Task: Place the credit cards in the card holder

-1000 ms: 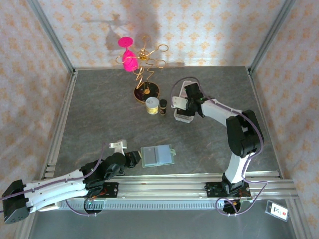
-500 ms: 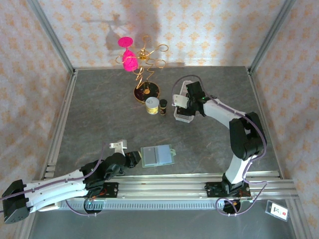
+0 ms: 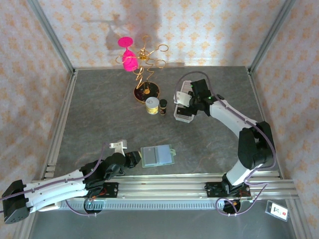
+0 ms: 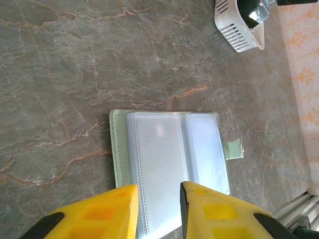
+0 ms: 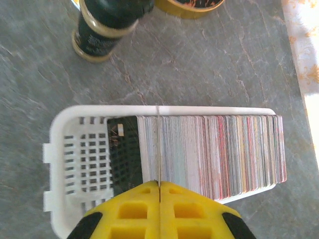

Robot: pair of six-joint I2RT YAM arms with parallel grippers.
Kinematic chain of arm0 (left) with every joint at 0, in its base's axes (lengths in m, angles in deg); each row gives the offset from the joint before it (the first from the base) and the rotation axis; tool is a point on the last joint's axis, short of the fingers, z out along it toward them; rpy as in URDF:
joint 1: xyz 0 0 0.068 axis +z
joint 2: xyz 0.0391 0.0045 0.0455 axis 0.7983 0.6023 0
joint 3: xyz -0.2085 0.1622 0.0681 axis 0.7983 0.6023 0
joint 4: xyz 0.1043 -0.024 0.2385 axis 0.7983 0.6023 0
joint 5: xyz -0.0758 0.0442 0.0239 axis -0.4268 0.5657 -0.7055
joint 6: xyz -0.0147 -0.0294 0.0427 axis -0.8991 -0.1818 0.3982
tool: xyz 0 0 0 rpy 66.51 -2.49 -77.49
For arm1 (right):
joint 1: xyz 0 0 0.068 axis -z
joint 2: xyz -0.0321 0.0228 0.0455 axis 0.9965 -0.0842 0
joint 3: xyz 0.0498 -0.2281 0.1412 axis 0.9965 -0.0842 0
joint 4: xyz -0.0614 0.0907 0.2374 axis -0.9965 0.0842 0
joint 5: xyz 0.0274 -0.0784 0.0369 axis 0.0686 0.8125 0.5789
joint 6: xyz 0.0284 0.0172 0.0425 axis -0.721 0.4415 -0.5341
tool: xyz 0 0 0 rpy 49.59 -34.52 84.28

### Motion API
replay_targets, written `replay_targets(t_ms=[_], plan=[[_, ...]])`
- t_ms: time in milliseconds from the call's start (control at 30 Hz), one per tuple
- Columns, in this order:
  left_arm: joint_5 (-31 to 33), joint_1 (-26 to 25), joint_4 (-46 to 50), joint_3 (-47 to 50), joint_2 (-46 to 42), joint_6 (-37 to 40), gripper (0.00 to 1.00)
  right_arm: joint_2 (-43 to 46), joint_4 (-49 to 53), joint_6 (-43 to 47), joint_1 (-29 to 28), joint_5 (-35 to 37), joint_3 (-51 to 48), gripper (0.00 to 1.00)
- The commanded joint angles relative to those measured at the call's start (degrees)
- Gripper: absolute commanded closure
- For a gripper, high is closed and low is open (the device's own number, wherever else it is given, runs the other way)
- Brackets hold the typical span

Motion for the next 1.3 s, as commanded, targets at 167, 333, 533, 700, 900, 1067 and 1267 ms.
replay_targets(t_ms=[167,333,533,700,900,1067,1267], plan=[[0.19,-0.20,2.82,-1.79,-0.81,0.47,0.63,19.64,-5.77,-20.28,-0.85,-14.56,-10.99,1.00],[0.47,-0.19,3.27,-2.87,0.14,0.95,0.50,35.20,-14.43,-50.58,-2.05,-14.64,-20.25,1.00],[1.21,-0.19,3.14,-4.76,3.27,1.17,0.44,47.19,-19.16,-88.38,-6.36,-13.67,-33.13,1.00],[0.24,-0.21,0.05,-5.13,7.70,1.41,0.51,46.81,-35.05,-113.62,-16.58,-9.41,-47.78,1.00],[-1.21,-0.19,-4.28,-3.56,9.84,-0.16,0.54,37.38,-50.46,-122.80,-29.74,0.39,-54.64,1.00],[-0.75,-0.24,-4.00,-3.39,11.33,-0.61,0.54,23.45,-58.61,-124.88,-32.17,-0.48,-52.53,1.00],[-1.43,-0.20,-4.46,-3.15,12.72,-0.61,0.56,19.13,-54.05,-121.62,-33.26,3.18,-49.23,1.00]])
